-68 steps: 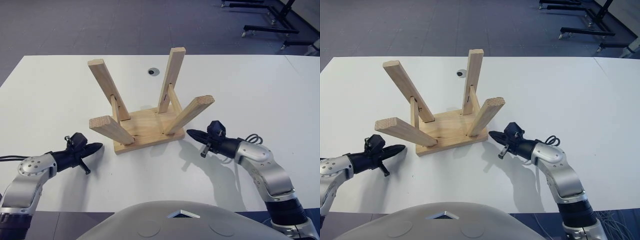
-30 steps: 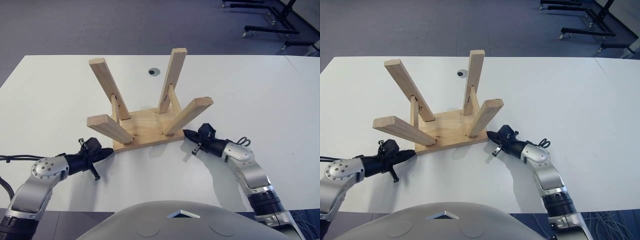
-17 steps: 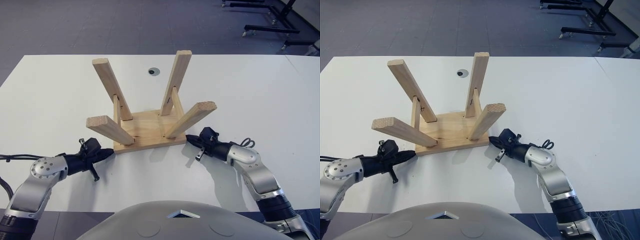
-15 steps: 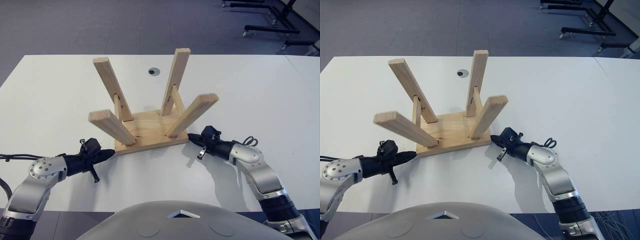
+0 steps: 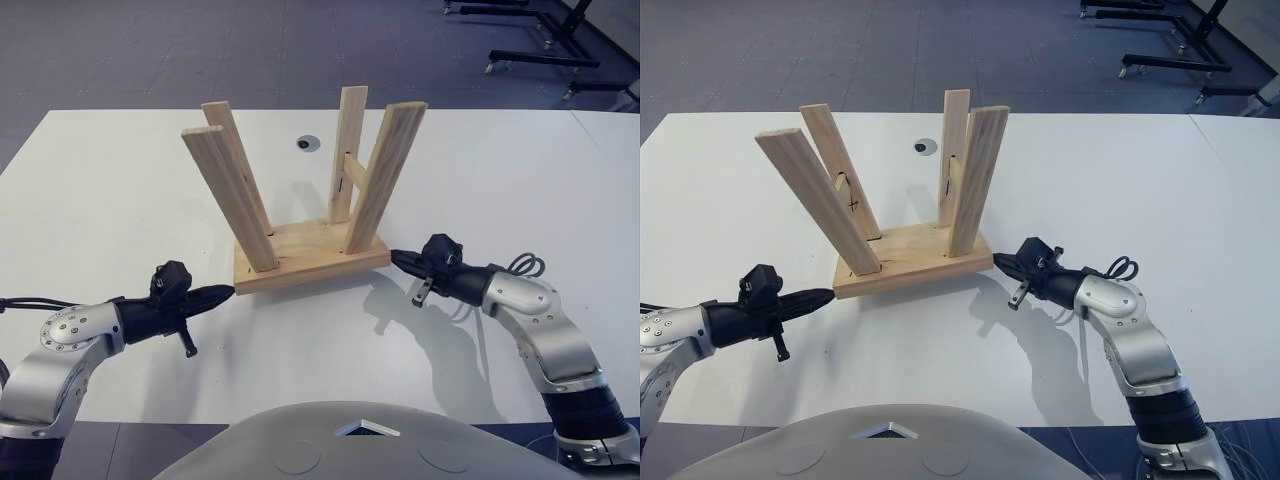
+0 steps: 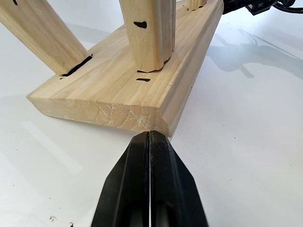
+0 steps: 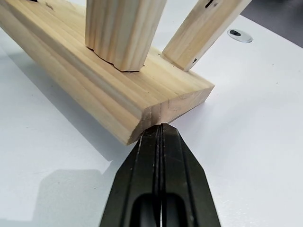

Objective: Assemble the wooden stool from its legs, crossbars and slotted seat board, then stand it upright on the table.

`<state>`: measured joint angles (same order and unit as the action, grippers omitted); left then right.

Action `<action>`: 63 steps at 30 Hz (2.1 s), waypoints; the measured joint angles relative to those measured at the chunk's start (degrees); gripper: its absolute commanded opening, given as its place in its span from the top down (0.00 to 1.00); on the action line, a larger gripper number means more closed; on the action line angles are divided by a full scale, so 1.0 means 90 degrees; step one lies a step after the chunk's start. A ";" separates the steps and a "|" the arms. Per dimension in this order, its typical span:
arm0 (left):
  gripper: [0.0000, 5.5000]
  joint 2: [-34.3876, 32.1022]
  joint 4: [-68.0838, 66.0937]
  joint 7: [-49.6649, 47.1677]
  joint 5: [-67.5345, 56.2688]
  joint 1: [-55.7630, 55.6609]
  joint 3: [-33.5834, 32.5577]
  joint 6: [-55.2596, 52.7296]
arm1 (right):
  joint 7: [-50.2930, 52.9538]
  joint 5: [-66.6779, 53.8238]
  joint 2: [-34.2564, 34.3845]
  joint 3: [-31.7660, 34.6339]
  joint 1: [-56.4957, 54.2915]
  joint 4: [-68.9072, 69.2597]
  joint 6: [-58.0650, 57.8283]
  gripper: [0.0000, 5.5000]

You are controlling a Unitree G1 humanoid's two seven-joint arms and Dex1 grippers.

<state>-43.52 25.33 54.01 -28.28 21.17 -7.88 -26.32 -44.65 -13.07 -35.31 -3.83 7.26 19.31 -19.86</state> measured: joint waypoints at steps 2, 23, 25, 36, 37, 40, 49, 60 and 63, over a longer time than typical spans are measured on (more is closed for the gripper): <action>0.99 0.0000 0.0038 0.0000 -0.0067 -0.0005 -0.0024 -0.0087 | -0.0093 -0.0048 -0.0065 0.0019 0.0000 0.0003 0.0000 1.00; 0.99 0.0033 -0.0034 0.0025 -0.0951 -0.0215 -0.0490 -0.0447 | -0.0359 -0.0189 -0.0513 0.0218 -0.0134 0.0404 -0.0039 1.00; 0.99 0.0100 -0.0196 0.0020 -0.1007 -0.0314 -0.0538 -0.0447 | -0.0412 -0.0287 -0.0511 0.0217 -0.0133 0.0406 -0.0069 1.00; 0.99 0.0224 -0.0098 -0.0069 -0.1469 -0.0414 -0.0785 -0.0688 | -0.0749 -0.0693 -0.0870 0.0495 -0.0308 0.0668 -0.0534 1.00; 0.99 0.0224 -0.0085 -0.0092 -0.1544 -0.0428 -0.0819 -0.0741 | -0.0749 -0.0722 -0.0880 0.0513 -0.0343 0.0677 -0.0563 1.00; 0.99 0.0237 -0.0040 -0.0192 -0.1802 -0.0480 -0.0978 -0.0886 | -0.0755 -0.0848 -0.0905 0.0581 -0.0433 0.0721 -0.0583 1.00; 0.99 0.0285 -0.0030 -0.0343 -0.1918 -0.0541 -0.1030 -0.0995 | -0.0719 -0.0933 -0.0931 0.0602 -0.0459 0.0800 -0.0711 1.00; 0.99 0.0442 -0.0032 -0.0585 -0.2281 -0.0682 -0.1254 -0.1147 | -0.0600 -0.0941 -0.0852 0.0655 -0.0720 0.0900 -0.0829 1.00; 0.99 0.0442 -0.0052 -0.0585 -0.2281 -0.0686 -0.1257 -0.1145 | -0.0592 -0.0940 -0.0835 0.0650 -0.0721 0.0912 -0.0841 1.00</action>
<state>-39.54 24.86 48.75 -48.80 14.99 -19.19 -36.62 -49.98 -21.53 -42.83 2.02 0.77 27.51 -27.43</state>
